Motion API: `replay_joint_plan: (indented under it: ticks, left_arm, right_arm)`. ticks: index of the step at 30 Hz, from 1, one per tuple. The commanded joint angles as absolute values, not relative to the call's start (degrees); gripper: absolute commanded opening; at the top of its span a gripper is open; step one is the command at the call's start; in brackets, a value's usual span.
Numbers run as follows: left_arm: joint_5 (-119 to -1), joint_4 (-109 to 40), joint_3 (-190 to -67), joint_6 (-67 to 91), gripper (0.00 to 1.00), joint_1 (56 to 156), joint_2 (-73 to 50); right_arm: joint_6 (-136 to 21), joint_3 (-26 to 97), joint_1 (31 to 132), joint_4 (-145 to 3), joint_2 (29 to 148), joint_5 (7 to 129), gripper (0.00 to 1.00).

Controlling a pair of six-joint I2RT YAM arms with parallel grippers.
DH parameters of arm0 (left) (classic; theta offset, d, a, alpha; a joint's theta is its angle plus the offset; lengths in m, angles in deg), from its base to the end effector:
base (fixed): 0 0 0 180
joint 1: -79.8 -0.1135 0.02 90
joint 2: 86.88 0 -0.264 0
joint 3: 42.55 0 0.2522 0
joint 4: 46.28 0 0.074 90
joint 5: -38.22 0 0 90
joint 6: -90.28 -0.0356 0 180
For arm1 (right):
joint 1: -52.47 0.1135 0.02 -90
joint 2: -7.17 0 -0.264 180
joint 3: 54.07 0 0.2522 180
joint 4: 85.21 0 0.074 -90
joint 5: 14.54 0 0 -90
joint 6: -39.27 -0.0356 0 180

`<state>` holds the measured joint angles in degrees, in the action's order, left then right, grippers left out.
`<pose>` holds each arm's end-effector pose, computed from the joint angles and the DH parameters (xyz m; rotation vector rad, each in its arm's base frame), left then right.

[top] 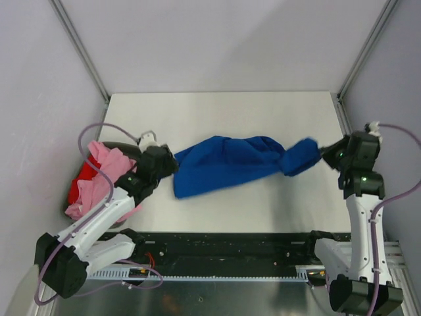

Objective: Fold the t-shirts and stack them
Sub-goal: Flatten out the tshirt

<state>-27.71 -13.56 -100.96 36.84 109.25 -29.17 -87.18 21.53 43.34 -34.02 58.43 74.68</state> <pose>0.2000 -0.0962 0.2833 -0.3727 2.0526 -0.2549 0.1801 -0.0285 0.3739 0.7876 1.8967 0.3117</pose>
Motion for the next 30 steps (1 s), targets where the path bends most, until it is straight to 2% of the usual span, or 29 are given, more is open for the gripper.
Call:
replay_joint_plan:
  ticks: [1, 5, 12, 17, 24, 30]
  left_arm:
    - [-32.3, -13.4, -92.8, 47.5, 0.64, 109.1, -34.3]
    - [-34.0, -13.4, -89.7, 49.1, 0.66, 109.3, -34.2]
    - [-32.7, -13.3, -88.1, 54.4, 0.54, 113.0, -29.4]
    - [-30.1, -13.3, -92.0, 54.9, 0.45, 115.0, -21.6]
    - [-27.7, -13.6, -96.5, 55.3, 0.43, 115.9, -9.1]
    - [-25.9, -14.1, -99.1, 53.6, 0.43, 116.0, -5.9]
  right_arm:
    - [-87.3, 8.0, 43.1, -33.4, 54.9, 68.9, 0.00]
    - [-86.7, 0.1, 43.1, -34.1, 52.4, 68.0, 0.00]
    - [-86.5, -1.5, 43.1, -35.6, 52.6, 67.7, 0.00]
    - [-86.6, -1.7, 43.1, -37.2, 54.3, 67.1, 0.00]
    - [-86.2, -1.7, 43.1, -37.8, 54.9, 67.0, 0.00]
    - [-86.0, -2.0, 43.1, -38.2, 55.0, 66.2, 0.00]
